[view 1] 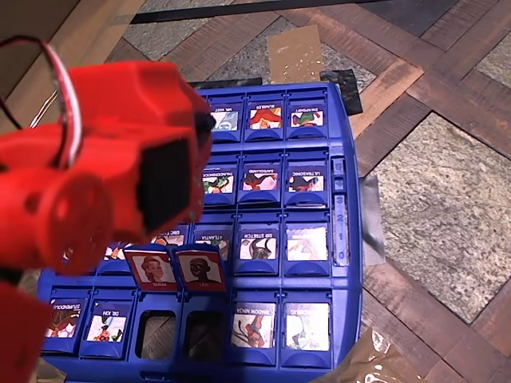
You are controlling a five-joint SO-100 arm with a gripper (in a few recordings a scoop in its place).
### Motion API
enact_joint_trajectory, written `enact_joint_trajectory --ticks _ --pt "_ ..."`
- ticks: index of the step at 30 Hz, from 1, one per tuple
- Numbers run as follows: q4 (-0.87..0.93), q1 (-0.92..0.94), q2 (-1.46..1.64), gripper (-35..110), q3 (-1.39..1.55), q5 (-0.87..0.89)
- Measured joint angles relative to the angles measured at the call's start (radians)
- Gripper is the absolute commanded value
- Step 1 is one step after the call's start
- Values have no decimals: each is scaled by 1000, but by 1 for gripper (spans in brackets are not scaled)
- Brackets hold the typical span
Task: Flip A3.
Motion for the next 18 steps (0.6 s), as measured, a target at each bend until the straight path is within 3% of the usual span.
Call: enact_joint_trajectory --ticks 18 --pt "152 18 -245 0 -117 28"
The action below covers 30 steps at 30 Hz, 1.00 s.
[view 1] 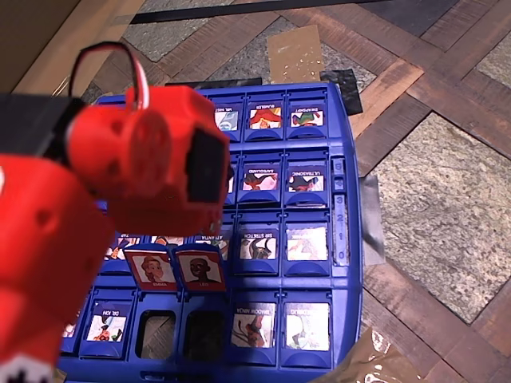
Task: Flip A3.
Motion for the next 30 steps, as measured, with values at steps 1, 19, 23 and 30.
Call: enact_joint_trajectory --ticks 1,19,23,30 --pt "12 0 -12 0 -8 0" --pt "48 -35 -84 0 -69 2" --pt "48 -57 -84 0 -69 2" --pt "149 -58 -86 0 -71 2"
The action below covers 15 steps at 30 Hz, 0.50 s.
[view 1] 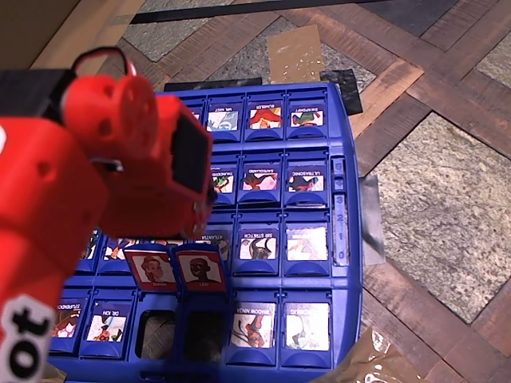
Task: Flip A3.
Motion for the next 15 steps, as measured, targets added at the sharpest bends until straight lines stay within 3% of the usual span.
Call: enact_joint_trajectory --ticks 15 --pt "199 12 -6 0 0 -48"
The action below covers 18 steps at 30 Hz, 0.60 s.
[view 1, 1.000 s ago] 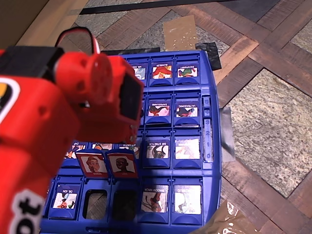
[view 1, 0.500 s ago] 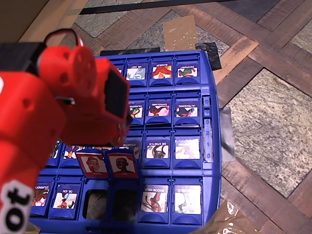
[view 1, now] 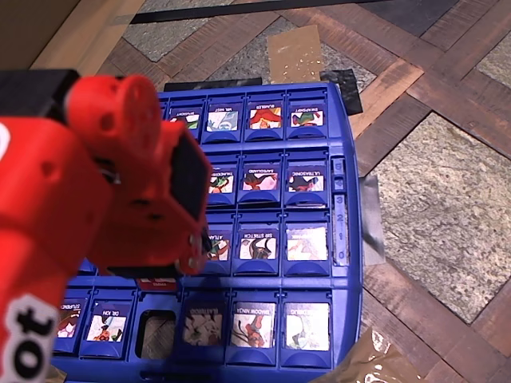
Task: Flip A3.
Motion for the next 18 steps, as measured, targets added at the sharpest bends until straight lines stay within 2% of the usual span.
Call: enact_joint_trajectory --ticks 8,14,18 --pt "9 6 -2 0 2 -11" --pt "-184 9 40 0 15 25" --pt "-425 9 156 0 97 38"
